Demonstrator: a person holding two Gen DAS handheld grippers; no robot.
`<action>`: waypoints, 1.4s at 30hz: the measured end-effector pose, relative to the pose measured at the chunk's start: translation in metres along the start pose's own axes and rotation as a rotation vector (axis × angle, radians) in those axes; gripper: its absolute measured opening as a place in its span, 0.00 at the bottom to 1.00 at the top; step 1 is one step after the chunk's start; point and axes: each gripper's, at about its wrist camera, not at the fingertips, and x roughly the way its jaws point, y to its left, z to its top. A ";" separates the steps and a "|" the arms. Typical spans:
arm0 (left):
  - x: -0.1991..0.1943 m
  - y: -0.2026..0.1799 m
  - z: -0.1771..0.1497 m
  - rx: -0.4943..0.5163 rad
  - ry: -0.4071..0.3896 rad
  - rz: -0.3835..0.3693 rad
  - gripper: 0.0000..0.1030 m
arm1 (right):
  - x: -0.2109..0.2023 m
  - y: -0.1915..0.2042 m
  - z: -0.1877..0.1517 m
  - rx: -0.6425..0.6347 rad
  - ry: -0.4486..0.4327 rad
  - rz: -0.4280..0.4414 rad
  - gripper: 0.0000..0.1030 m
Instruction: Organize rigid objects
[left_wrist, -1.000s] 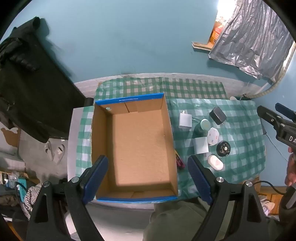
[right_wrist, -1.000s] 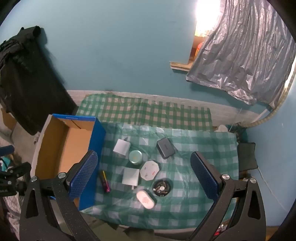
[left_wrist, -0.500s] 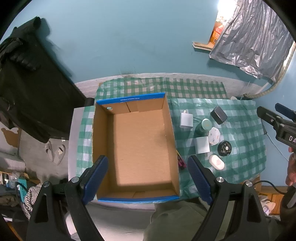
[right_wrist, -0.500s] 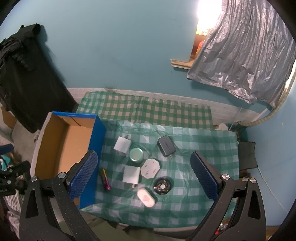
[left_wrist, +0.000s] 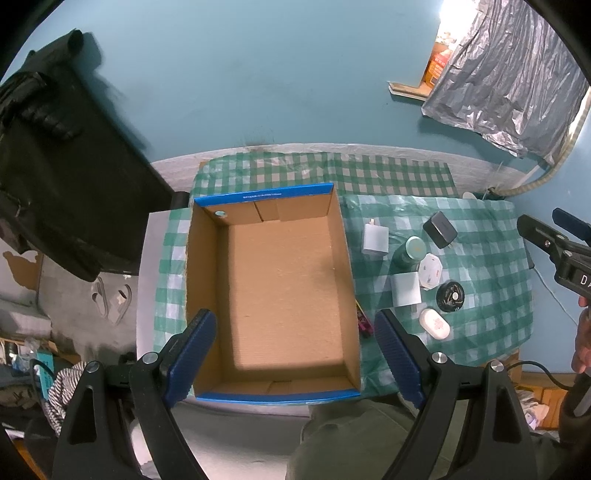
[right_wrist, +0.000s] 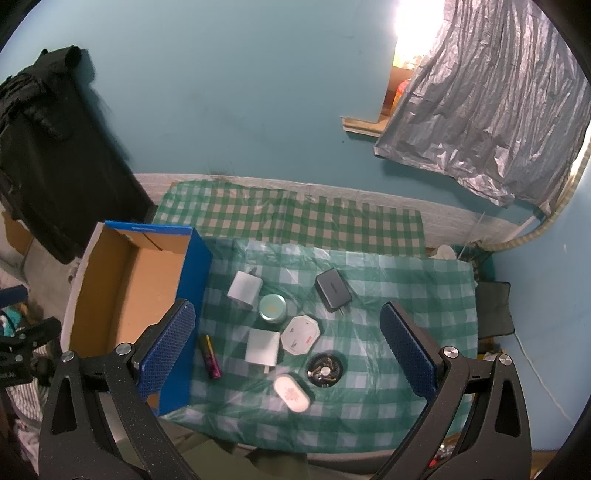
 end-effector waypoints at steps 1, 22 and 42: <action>0.000 0.000 0.000 0.000 0.000 0.001 0.86 | 0.000 0.000 0.000 0.000 0.001 -0.001 0.98; 0.001 0.001 -0.002 -0.002 0.004 0.005 0.86 | 0.003 0.005 -0.004 -0.001 0.006 -0.001 0.98; 0.002 0.002 -0.010 -0.006 0.007 0.008 0.86 | 0.003 0.006 -0.002 0.000 0.010 -0.002 0.98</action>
